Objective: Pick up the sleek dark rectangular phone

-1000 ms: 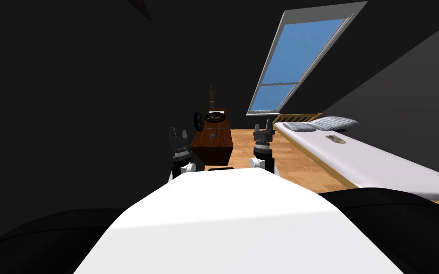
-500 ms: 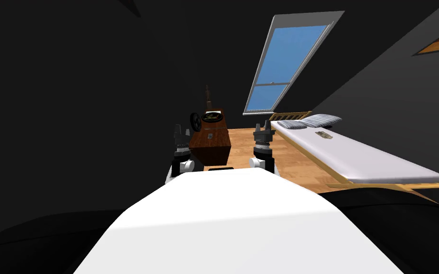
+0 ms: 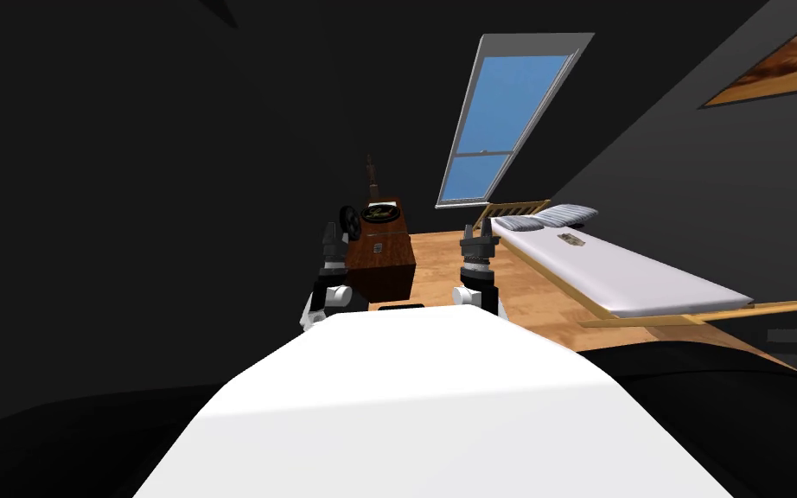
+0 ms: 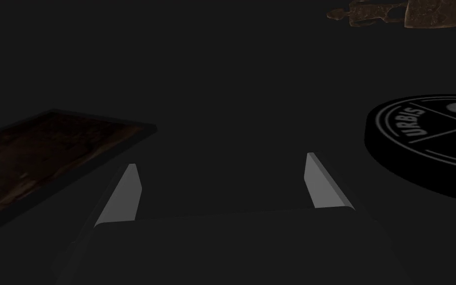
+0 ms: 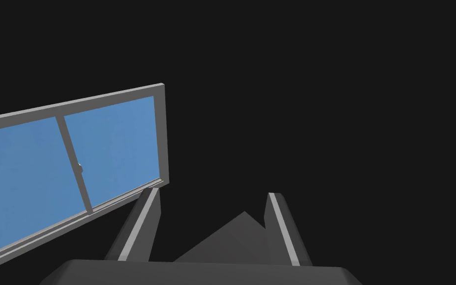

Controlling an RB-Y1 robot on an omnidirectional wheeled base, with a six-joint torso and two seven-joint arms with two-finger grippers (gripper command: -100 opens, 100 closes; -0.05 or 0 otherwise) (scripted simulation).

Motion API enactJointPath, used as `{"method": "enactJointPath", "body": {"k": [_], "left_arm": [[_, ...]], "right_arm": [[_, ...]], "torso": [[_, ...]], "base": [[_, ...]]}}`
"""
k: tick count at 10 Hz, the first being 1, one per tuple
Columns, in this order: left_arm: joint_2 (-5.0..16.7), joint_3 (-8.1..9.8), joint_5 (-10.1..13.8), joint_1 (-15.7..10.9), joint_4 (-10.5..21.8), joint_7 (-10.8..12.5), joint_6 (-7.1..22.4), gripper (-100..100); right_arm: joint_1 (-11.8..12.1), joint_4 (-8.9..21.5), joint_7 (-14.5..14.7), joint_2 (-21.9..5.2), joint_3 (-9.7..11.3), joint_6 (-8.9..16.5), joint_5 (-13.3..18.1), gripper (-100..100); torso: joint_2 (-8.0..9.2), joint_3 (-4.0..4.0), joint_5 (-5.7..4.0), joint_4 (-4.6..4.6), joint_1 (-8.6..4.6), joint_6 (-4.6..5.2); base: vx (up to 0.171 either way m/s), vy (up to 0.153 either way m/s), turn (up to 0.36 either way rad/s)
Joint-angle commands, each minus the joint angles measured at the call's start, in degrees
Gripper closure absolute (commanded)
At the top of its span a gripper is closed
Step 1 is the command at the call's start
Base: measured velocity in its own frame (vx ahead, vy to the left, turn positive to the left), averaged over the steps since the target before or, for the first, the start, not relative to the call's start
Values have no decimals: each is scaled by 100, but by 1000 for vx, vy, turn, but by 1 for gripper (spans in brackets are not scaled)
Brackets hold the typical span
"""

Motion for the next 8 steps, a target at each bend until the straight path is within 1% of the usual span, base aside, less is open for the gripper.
{"method": "enactJointPath", "body": {"k": [1, 2, 3, 4, 5, 6, 7, 8], "left_arm": [[47, -11, 68, -87, 28, -70, 226, -100], [165, -14, 224, -289, 120, -174, 432, -100], [165, -14, 224, -289, 120, -174, 524, -100], [285, -20, 385, -498, 223, -285, 716, -100], [285, -20, 385, -498, 223, -285, 838, -100], [409, -30, 550, -713, 336, -403, 1037, -100], [409, -30, 550, -713, 336, -403, 1165, -100], [537, -44, 720, -933, 459, -526, 1339, -100]], "right_arm": [[0, 0, 0, 0, 0, 0, 0, 0], [0, 0, 0, 0, 0, 0, 0, 0], [0, 0, 0, 0, 0, 0, 0, 0], [1, 0, 0, 0, 0, 0, 0, 0], [0, 0, 0, 0, 0, 0, 0, 0], [1, 0, 0, 0, 0, 0, 0, 0], [0, 0, 0, 0, 0, 0, 0, 0], [1, 0, 0, 0, 0, 0, 0, 0]], "torso": [[0, 0, 0, 0, 0, 0], [0, 0, 0, 0, 1, -3], [0, 0, 0, 0, 1, 0], [0, 0, 0, 0, 2, -3], [0, 0, 0, 0, 1, 0], [0, 0, 0, 0, 2, -4], [0, 0, 0, 0, 1, -1], [0, 0, 1, 0, 2, -4]], "base": [[-9, -4, -61], [-10, -5, -130], [-8, -2, -56], [-11, -5, -112], [-8, -2, -62], [-9, -4, -131], [-8, -1, -61], [-8, -5, -95]]}}
